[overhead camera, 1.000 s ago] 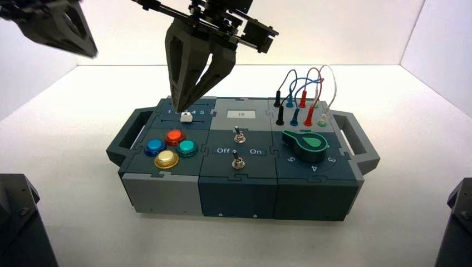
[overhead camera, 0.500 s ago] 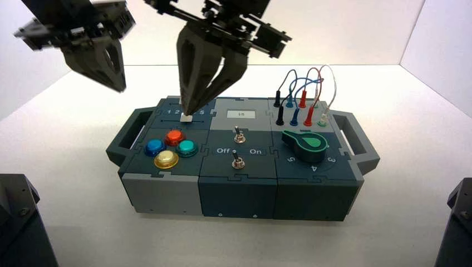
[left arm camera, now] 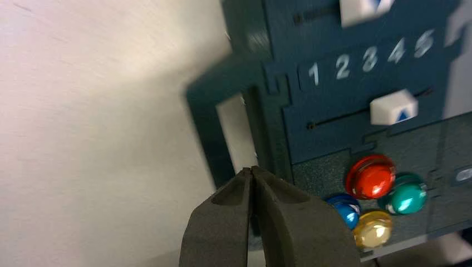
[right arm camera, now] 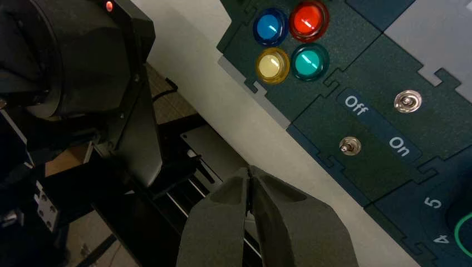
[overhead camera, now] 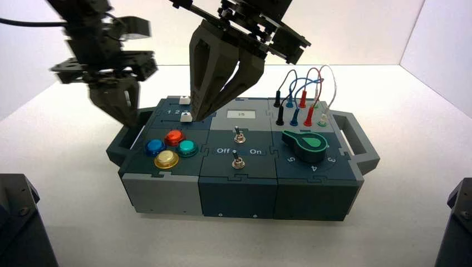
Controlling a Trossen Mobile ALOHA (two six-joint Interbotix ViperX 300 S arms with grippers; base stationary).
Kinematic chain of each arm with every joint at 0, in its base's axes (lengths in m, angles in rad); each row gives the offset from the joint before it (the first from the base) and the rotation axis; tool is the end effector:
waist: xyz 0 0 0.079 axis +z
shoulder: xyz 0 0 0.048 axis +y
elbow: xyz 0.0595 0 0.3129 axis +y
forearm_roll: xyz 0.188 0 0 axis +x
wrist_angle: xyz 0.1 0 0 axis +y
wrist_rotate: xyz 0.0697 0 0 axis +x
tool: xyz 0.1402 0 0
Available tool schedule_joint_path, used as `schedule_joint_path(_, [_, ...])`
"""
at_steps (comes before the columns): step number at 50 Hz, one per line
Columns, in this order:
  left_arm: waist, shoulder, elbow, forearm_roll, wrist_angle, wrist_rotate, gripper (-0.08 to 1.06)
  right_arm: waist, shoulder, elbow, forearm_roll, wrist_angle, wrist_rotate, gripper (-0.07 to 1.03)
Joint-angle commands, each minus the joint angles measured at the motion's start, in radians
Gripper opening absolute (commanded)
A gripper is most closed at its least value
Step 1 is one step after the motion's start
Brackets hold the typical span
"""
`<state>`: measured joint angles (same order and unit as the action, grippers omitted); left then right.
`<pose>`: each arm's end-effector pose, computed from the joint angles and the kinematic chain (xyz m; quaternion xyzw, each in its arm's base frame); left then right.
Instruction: Flip the bottom switch on with the right gripper.
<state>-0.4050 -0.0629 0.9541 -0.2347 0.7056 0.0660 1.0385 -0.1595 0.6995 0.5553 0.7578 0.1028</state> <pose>0.1880 -0.1151 0.0115 0.0513 0.7156 -0.1525 0.6798 0.0988 0.3176 0.1138 -0.0183 0.6598 0.3727 0.6523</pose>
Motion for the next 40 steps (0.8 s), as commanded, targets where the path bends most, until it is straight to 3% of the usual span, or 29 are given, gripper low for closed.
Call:
schedule_joint_path(1, [-0.018,0.008,-0.028,0.0,-0.009,-0.002,-0.03,0.003,-0.021,-0.014,0.011,-0.009,0.003,-0.02])
schedule_joint_path(26, [-0.018,0.023,-0.031,0.003,-0.011,-0.002,-0.03,0.005,0.064,0.029,0.061,-0.015,0.003,-0.02])
schedule_joint_path(40, [-0.018,0.023,-0.031,0.008,-0.012,-0.003,-0.03,0.002,0.15,-0.018,0.061,-0.034,0.002,-0.02])
